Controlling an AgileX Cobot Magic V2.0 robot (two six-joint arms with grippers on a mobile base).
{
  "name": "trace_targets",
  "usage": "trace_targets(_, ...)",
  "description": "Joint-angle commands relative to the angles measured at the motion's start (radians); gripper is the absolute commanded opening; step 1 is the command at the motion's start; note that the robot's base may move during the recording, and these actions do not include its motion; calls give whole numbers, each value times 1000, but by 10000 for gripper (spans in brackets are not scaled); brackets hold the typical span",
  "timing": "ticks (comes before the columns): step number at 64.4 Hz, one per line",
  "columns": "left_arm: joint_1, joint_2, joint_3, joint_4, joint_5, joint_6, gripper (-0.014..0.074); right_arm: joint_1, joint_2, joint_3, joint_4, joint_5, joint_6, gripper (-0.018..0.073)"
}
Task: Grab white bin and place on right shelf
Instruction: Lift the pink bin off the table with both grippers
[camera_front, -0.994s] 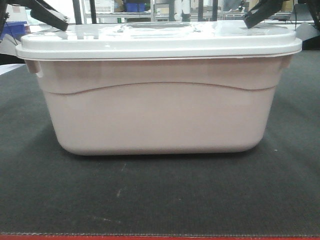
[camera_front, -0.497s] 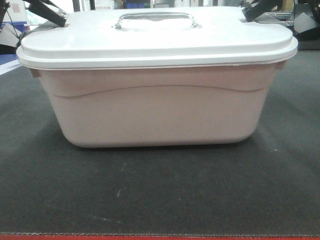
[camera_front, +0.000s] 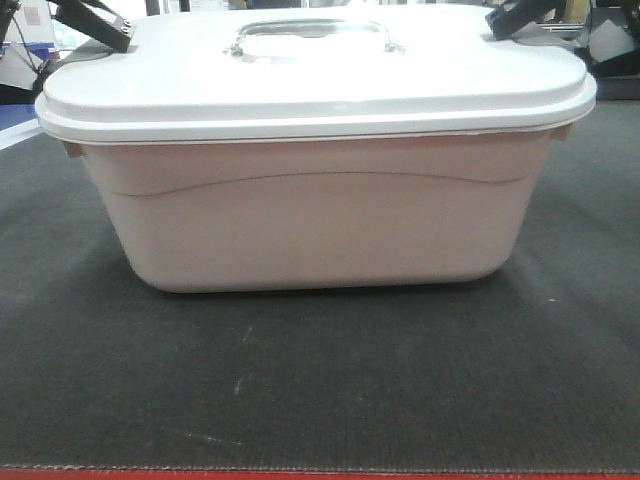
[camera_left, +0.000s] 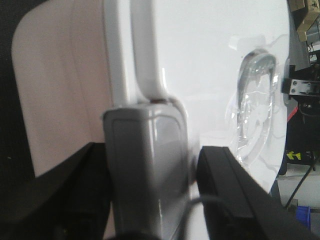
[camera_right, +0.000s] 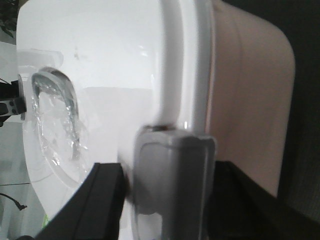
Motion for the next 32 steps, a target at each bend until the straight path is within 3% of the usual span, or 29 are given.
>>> trace_targets(1, -14, -42, -33, -94, 154, 7, 242, 8, -77, -33, 106, 151, -30, 393)
trace_targets(32, -14, -111, -33, -102, 154, 7, 242, 8, -159, -33, 107, 151, -41, 393)
